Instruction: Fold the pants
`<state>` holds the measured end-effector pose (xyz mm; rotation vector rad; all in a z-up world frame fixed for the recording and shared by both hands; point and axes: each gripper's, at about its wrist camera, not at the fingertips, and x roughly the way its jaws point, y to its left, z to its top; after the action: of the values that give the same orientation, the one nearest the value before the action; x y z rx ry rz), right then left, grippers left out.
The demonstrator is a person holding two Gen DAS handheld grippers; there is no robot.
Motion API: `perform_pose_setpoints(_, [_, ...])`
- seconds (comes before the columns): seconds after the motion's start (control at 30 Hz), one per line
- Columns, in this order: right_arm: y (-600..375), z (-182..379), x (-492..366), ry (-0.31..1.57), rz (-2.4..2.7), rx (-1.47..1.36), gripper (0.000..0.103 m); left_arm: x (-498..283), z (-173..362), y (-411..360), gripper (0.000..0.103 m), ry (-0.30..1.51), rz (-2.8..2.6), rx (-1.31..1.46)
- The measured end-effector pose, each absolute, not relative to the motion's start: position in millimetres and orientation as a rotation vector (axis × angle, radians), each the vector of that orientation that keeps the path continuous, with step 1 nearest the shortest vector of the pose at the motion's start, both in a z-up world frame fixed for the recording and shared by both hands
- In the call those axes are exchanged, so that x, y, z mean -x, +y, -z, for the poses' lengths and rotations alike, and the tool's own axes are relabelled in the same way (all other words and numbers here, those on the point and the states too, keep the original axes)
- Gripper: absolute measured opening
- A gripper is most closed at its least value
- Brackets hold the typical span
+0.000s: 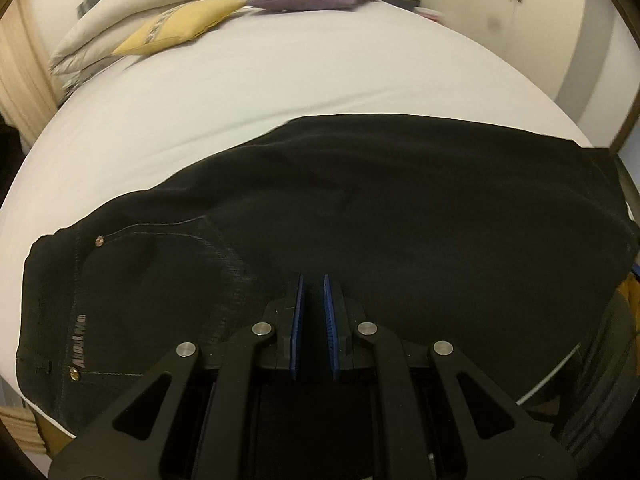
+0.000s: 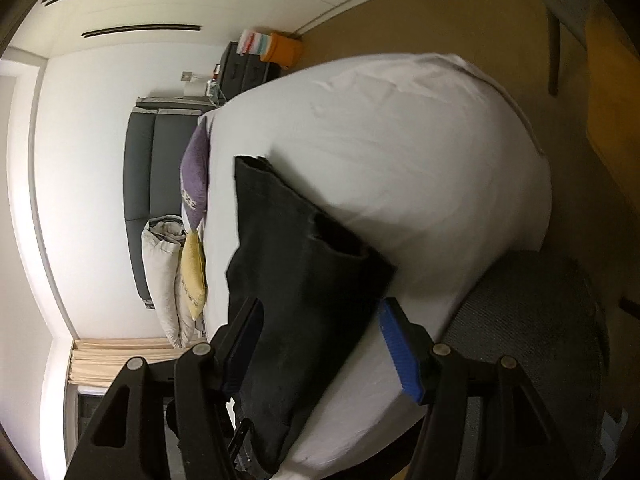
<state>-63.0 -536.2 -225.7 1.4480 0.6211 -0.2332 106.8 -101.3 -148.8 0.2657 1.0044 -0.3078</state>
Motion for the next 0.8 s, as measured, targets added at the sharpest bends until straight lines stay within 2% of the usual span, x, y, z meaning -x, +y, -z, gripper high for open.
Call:
perform_pose_setpoints(0.33, [-545.9,251.5,62.4,0.528,0.178,-1.521,0.067,-98.8,151.4,-120.2,0.01,1.018,0.347,-0.288])
perform_pose_setpoints(0.47, [-551.3,267.5,70.2,0.431,0.102,-1.613,0.066,-95.6,150.8,-126.6,0.01,1.018,0.364,-0.293])
perform_pose_setpoints(0.5, [-552.4,269.9,71.7,0.407,0.083,-1.626,0.062,-94.6,151.5,-128.0,0.01,1.018,0.367,-0.294])
perform_pose_setpoints(0.6, [-553.5,273.2,71.4,0.351,0.025,-1.653,0.037,-92.4,153.0,-134.8,0.01,1.021,0.38,-0.304])
perform_pose_setpoints(0.8, [-550.2,275.9,46.7,0.358,-0.012,-1.658,0.036,-92.4,154.1,-139.5,0.01,1.024,0.396,-0.312])
